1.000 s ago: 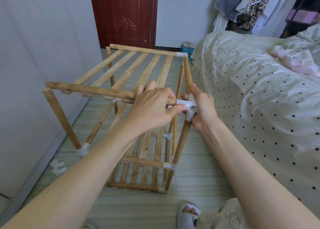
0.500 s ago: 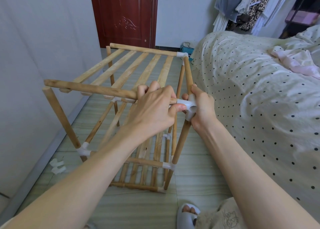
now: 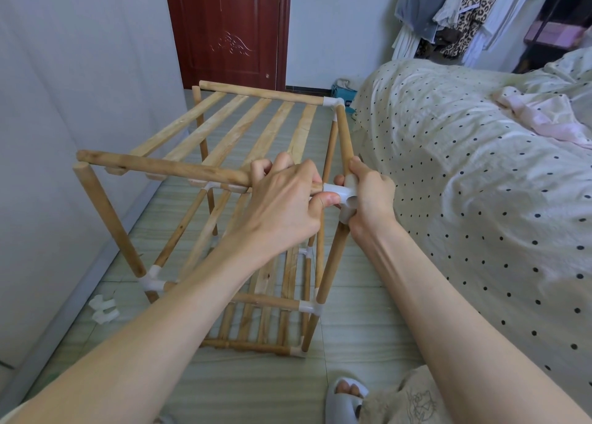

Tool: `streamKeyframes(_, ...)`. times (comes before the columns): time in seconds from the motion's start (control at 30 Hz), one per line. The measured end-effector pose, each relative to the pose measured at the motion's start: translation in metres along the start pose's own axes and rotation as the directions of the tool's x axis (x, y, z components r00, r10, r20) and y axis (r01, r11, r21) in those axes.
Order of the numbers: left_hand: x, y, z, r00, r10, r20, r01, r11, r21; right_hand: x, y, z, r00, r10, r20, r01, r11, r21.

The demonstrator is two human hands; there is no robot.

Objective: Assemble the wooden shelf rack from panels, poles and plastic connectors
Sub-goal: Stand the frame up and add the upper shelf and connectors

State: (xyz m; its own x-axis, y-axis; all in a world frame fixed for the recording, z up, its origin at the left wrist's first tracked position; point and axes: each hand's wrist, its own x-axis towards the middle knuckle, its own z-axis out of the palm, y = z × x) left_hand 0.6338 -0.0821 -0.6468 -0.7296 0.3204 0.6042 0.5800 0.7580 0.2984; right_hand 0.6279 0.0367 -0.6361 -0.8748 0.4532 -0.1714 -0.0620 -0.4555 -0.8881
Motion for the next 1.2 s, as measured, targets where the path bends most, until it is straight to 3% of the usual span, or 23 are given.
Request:
streamKeyframes(0.37, 0.004, 0.002, 0.002, 0.999, 0.005, 0.037, -0.004, 0.999, -0.036, 0.004, 0.002, 0.001, 1.0, 0.002, -0.018, -0.001, 0.999, 0.039)
streamKeyframes(0.57, 0.007, -0.02, -0.015, 0.982, 0.09, 0.165, -0.067, 0.988, -0.142, 0.009, 0.003, -0.005, 0.997, 0.008, 0.075, -0.007, 1.0, -0.014)
streamKeyframes(0.67, 0.007, -0.041, -0.029, 0.981, 0.096, 0.167, -0.083, 0.993, -0.084, 0.014, 0.001, -0.009, 0.994, 0.019, 0.112, -0.003, 0.99, -0.143)
streamKeyframes(0.87, 0.0, -0.065, -0.045, 0.981, 0.098, 0.165, -0.11, 0.992, 0.066, 0.017, -0.004, -0.004, 0.996, 0.021, 0.081, -0.007, 0.984, -0.177)
streamKeyframes(1.03, -0.001, -0.057, -0.044, 0.973, 0.131, 0.189, -0.156, 0.98, 0.12, 0.019, -0.014, -0.002, 0.974, 0.171, 0.146, -0.15, 0.978, -0.145)
streamKeyframes(1.2, -0.002, -0.049, -0.041, 0.97, 0.177, 0.165, -0.201, 0.969, 0.142, 0.024, -0.017, -0.004, 0.952, 0.224, 0.208, -0.149, 0.934, -0.324)
